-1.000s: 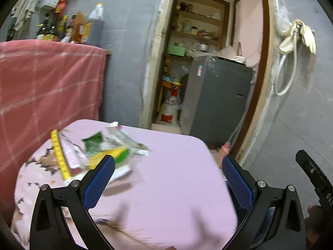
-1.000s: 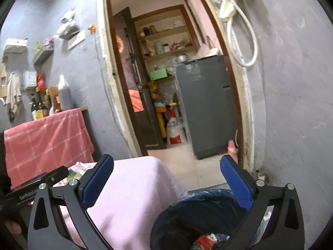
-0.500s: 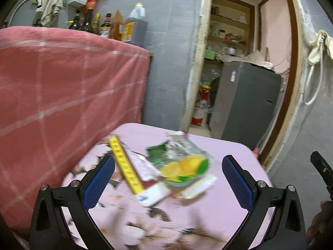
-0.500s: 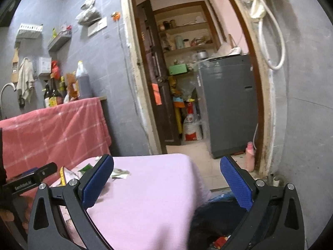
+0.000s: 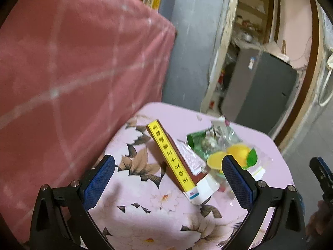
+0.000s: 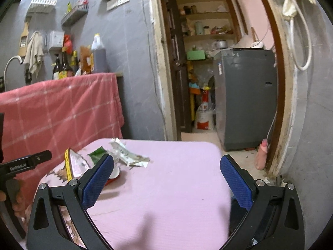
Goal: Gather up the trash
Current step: 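Move both open tools back to the table toward the yellow box, then grasp the yellow-labelled box with the left tool while the right tool grasps a clear wrapper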
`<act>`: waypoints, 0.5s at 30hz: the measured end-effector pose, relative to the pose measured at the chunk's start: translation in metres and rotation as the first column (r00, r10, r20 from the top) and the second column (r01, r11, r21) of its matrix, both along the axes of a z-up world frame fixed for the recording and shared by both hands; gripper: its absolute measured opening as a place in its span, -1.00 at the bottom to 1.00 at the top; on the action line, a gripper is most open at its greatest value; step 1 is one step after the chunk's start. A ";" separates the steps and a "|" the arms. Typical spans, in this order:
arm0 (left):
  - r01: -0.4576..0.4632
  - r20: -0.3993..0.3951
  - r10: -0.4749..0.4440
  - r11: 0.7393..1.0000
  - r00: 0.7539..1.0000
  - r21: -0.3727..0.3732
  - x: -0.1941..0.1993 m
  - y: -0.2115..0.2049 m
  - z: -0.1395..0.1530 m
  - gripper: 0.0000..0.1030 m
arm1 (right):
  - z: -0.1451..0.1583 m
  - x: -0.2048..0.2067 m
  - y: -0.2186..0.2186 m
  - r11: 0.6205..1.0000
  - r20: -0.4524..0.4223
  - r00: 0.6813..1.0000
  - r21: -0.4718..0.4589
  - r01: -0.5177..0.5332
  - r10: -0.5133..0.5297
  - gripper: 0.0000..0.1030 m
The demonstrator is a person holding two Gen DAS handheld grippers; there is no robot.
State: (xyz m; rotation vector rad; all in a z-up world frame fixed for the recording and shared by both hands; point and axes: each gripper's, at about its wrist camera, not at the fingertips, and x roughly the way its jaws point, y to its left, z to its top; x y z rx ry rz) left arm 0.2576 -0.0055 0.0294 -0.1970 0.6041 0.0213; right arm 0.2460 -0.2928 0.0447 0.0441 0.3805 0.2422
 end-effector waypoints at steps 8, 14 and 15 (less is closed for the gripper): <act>0.050 -0.018 -0.050 0.998 0.999 0.030 0.014 0.004 -0.004 0.94 | -0.009 0.017 0.013 0.999 -0.071 0.996 -0.002 -0.047 0.047 1.00; 0.087 -0.027 -0.086 0.996 0.996 0.023 0.023 0.007 -0.008 0.65 | -0.005 0.030 0.031 0.994 -0.110 0.988 0.026 -0.103 0.105 0.79; 0.091 -0.033 -0.091 0.996 0.995 0.017 0.024 0.008 -0.009 0.56 | -0.005 0.032 0.035 0.994 -0.121 0.986 0.026 -0.111 0.113 0.68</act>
